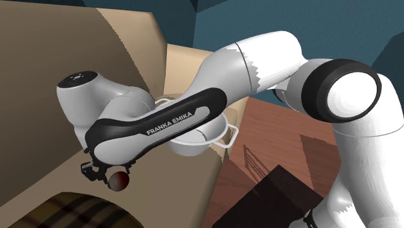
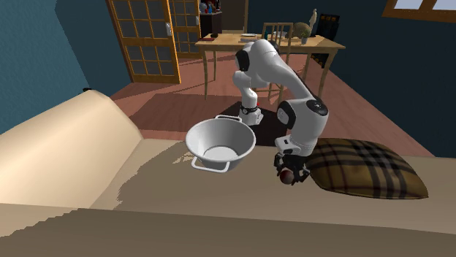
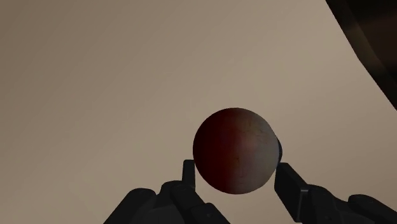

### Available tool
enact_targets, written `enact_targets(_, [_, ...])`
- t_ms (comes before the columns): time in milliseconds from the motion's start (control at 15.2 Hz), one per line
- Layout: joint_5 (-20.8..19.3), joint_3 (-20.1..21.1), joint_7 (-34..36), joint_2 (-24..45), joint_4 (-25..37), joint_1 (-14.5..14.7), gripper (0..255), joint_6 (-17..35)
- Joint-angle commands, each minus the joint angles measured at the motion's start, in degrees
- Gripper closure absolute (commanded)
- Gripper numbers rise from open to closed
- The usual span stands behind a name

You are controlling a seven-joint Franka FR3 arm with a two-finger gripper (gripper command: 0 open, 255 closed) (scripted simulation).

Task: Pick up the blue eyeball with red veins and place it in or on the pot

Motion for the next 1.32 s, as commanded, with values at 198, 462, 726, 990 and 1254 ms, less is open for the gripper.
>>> enact_targets(198, [0.78,0.51,-0.6,-1.48,1.14,-0.14,255,-2.51])
enact_targets(462, [1.42,0.89,-1.16,-2.61,2.48,-0.21,255,-4.86])
enact_targets(726, [2.0,1.22,-1.71,-3.58,4.08,-0.2,255,-7.3])
enact_targets(990, [2.49,1.49,-2.24,-4.37,5.98,-0.1,255,-9.86])
enact_targets(1254, [2.9,1.71,-2.75,-4.96,8.19,0.1,255,-12.54])
